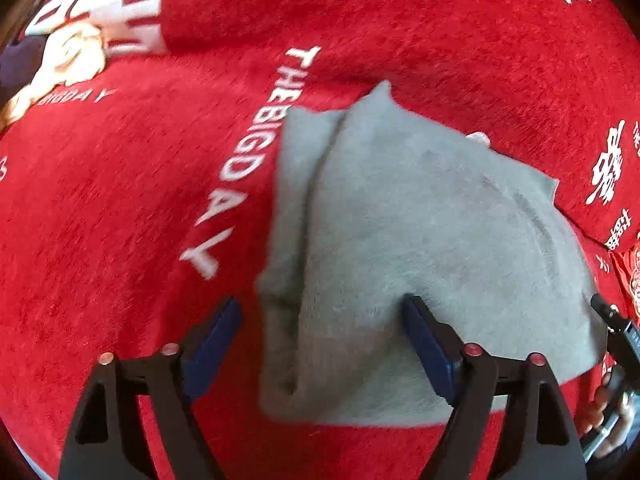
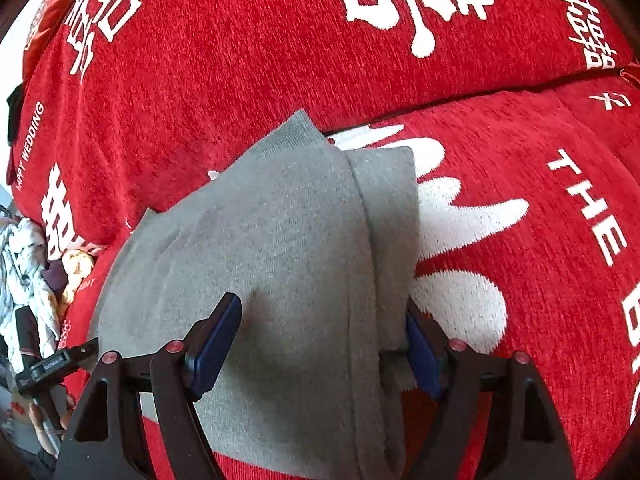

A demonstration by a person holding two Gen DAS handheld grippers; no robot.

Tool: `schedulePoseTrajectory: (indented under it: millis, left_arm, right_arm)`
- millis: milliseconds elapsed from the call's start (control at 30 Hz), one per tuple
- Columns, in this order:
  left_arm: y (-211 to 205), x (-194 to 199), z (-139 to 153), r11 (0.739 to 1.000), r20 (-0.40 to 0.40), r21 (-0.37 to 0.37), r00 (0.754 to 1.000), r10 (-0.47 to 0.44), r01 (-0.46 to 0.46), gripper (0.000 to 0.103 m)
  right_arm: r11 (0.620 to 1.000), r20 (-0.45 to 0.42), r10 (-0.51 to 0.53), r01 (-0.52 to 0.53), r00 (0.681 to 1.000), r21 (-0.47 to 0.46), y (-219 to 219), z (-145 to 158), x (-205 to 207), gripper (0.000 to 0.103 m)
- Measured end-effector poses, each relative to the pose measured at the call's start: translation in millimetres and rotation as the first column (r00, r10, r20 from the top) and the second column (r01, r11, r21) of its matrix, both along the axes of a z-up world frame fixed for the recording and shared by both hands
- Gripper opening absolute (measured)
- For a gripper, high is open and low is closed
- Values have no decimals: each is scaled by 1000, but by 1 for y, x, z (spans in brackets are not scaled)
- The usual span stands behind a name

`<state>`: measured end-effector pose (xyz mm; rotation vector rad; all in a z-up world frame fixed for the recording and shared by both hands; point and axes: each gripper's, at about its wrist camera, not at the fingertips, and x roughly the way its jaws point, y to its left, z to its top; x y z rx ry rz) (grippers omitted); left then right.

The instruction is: Fold small clothes

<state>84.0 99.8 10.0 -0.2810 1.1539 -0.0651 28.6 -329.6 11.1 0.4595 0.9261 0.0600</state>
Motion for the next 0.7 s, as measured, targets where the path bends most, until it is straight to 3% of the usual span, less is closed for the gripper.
schedulePoseTrajectory:
  millis: [33, 67, 100, 200, 300, 700]
  left_arm:
    - [-3, 0, 3, 1000, 10, -23, 1000, -7, 7, 58]
    - [-7, 0, 6, 999, 18, -44, 999, -26, 27, 36]
    - [-11, 0, 8, 998, 22, -53, 999, -45, 46, 23]
    - [-29, -7, 18, 994, 59, 80, 995, -82, 77, 22]
    - [-42, -13, 27, 981, 94, 172, 990, -101, 84, 21]
    - [-38, -27, 50, 977, 156, 192, 980, -127, 96, 18]
  right_arm:
    - [1000, 3, 1, -1, 1000, -1, 0, 0, -1, 64]
    - [1000, -2, 2, -2, 1000, -9, -1, 0, -2, 44]
    - [1000, -4, 4, -4, 1000, -4, -4, -1, -2, 36]
    - [997, 16, 3, -4, 1000, 73, -14, -1, -7, 25]
    - [997, 34, 6, -9, 999, 71, -13, 4, -10, 23]
    - [999, 70, 35, -37, 997, 35, -4, 30, -23, 21]
